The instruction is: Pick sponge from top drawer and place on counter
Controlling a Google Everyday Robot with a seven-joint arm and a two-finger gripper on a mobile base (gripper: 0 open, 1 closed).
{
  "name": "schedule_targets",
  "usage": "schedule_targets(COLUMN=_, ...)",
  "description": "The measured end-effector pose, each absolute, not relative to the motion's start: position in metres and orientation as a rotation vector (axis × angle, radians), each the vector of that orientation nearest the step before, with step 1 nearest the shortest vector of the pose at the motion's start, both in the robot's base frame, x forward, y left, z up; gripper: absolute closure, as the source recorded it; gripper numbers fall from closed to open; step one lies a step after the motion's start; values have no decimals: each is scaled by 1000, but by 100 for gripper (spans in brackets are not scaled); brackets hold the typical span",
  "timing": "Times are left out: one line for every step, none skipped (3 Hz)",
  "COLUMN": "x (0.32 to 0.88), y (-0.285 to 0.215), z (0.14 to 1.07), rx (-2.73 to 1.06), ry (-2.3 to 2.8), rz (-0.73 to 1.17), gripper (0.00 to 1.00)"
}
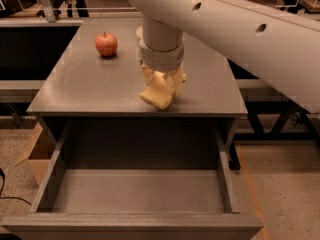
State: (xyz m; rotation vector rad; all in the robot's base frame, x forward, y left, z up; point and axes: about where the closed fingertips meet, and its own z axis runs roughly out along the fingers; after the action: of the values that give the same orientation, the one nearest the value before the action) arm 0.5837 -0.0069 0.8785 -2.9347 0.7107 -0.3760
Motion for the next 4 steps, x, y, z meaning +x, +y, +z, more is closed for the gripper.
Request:
schedule_targets(x=617, y=-27, z=869, rx=-2897, ry=789, rz=-353, gripper=100)
schedule_targets(x=619, y=-26, z=869, rx=-2892, ry=789, rz=-355, gripper=81)
schedule_targets(x=620, y=-26, z=868, rx=-2892, ry=789, rz=-355, gripper=58)
schedule_targets(x=620, y=-26, z=867, rx=-2891, ry=788, rz=-355, gripper=28)
